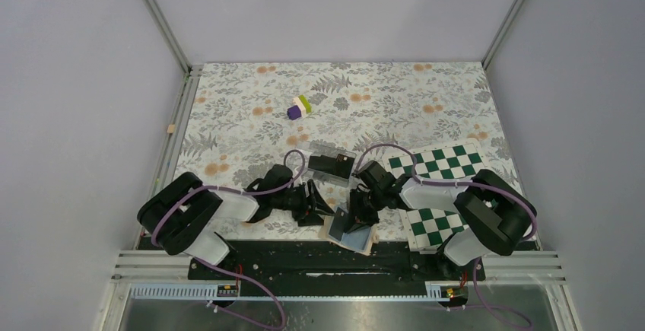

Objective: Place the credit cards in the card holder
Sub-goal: Close the card holder at the corner of the board.

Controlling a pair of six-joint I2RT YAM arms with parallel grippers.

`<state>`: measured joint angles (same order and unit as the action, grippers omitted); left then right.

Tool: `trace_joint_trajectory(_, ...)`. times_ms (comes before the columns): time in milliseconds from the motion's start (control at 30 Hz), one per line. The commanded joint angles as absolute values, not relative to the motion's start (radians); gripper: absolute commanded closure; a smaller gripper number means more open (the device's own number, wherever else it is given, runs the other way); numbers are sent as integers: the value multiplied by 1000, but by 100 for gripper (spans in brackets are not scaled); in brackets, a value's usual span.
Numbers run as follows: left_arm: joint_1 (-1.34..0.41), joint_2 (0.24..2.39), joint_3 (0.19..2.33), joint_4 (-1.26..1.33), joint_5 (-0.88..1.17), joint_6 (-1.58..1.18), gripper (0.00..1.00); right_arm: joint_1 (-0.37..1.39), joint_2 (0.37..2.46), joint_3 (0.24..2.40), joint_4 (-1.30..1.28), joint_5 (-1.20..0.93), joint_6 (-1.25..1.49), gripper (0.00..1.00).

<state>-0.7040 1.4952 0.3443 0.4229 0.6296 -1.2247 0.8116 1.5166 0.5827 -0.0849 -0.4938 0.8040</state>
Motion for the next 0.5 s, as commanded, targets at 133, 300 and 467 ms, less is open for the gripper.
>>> trace_joint_trajectory(133,-736,1412,327,629,724,-1313,47,821,1556,585,-96,-463,772,82)
trace_joint_trajectory(300,-770,1409,323,701,741,-1362,47,821,1539,586,-104,-467,770,81)
trace_joint_trajectory(467,-810,1516,323,823,760,-1415,47,821,1454,597,-175,-443,759,78)
